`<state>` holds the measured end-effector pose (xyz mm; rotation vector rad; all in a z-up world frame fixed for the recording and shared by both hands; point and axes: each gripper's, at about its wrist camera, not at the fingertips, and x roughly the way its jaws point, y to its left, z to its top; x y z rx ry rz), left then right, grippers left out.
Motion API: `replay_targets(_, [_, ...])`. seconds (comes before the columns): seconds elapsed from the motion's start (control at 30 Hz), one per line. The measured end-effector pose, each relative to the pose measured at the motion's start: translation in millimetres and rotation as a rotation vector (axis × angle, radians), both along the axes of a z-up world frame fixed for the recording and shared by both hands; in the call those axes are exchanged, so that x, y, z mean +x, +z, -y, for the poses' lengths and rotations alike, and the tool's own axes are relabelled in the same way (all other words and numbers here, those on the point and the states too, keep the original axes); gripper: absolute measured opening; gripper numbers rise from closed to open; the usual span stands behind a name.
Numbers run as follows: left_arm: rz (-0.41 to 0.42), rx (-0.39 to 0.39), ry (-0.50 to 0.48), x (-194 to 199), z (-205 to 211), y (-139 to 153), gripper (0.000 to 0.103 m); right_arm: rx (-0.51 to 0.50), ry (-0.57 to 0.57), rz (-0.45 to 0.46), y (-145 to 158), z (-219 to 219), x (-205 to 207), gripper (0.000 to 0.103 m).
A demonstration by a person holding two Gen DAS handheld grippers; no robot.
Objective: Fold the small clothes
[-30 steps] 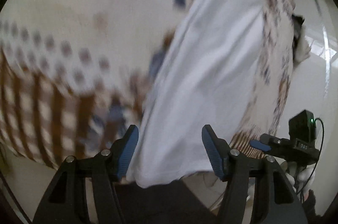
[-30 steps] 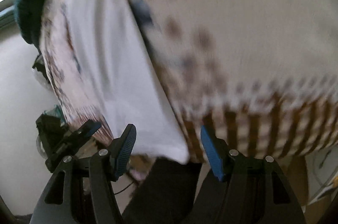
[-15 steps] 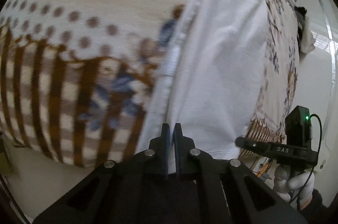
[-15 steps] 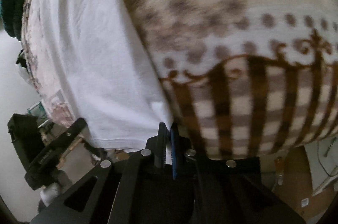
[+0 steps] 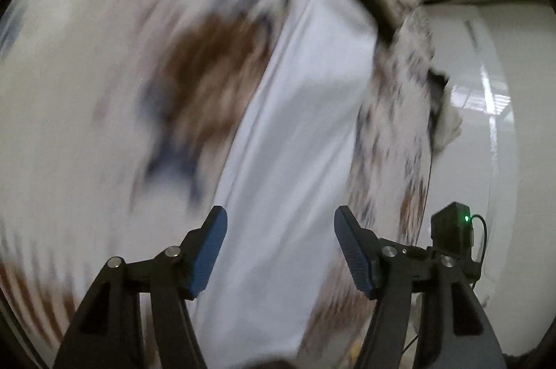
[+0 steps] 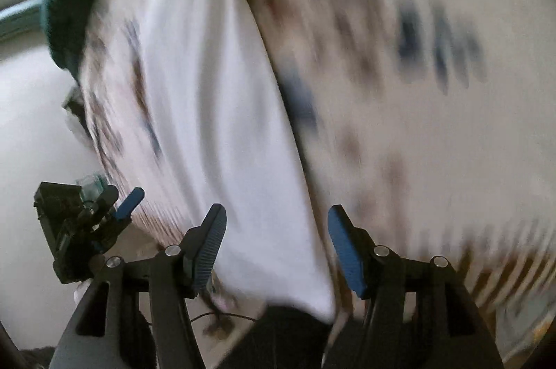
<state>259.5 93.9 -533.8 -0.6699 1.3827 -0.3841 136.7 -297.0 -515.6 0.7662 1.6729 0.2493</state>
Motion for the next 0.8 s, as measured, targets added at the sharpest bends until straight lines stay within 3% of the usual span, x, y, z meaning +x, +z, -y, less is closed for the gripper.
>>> replay_targets(0.1, [0.078, -0.006, -0.012, 79, 13, -7, 0.062, 0.017, -0.049, 0.094, -3, 16, 70, 0.063])
replay_targets(0.3, [0.07, -0.039, -0.015, 206, 35, -50, 0.062, 0.104, -0.136, 0.194, -34, 33, 222, 0.066])
replay_targets(0.37, [0.062, -0.057, -0.027, 235, 43, -63, 0.062, 0.123, -0.15, 0.211, -49, 34, 269, 0.067])
replay_targets(0.53, [0.07, -0.086, -0.019, 274, 52, -79, 0.059, 0.166, -0.135, 0.206, -76, 19, 340, 0.067])
replay_targets(0.57, [0.094, -0.081, -0.018, 276, 53, -76, 0.057, 0.167, -0.125, 0.206, -81, 16, 351, 0.067])
replay_targets(0.63, [0.124, -0.046, -0.039, 279, 57, -72, 0.023, 0.166, -0.091, 0.217, -83, 9, 365, 0.066])
replay_targets(0.67, [0.138, -0.045, -0.059, 280, 59, -69, 0.008, 0.163, -0.084, 0.227, -82, 9, 362, 0.062])
replay_targets(0.73, [0.167, -0.032, -0.083, 281, 65, -62, 0.008, 0.165, -0.064, 0.256, -75, 6, 365, 0.019])
replay_targets(0.8, [0.193, -0.029, -0.094, 278, 66, -55, 0.008, 0.141, -0.043, 0.279, -68, 3, 369, 0.013])
